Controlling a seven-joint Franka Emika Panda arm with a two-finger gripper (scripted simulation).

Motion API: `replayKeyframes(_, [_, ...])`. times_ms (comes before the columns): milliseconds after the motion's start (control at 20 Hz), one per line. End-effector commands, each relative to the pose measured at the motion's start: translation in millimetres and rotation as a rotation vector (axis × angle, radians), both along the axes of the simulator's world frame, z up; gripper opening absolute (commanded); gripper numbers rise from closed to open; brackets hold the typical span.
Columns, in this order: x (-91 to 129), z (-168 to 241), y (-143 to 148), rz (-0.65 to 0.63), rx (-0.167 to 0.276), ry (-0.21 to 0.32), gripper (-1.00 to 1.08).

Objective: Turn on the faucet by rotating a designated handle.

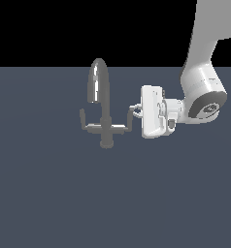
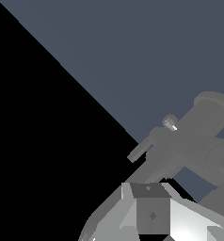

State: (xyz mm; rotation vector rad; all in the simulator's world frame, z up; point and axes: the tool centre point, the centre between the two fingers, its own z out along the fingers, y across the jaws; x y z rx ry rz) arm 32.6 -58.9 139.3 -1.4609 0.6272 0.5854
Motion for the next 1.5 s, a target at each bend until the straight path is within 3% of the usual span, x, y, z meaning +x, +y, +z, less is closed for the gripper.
replayKeyframes(0, [3.1, -4.9, 2.9, -0.008, 0.022, 0.007, -1.00])
replayKeyframes(450, [4.8, -8.9, 5.3, -0.013, 0.036, 0.014, -1.00])
replayKeyframes(1300, [-39.8, 7.4, 8.5, -0.013, 0.036, 0.014, -1.00])
replayKeyframes(1450, [-39.4, 1.4, 8.5, -0.018, 0.031, 0.016, -1.00])
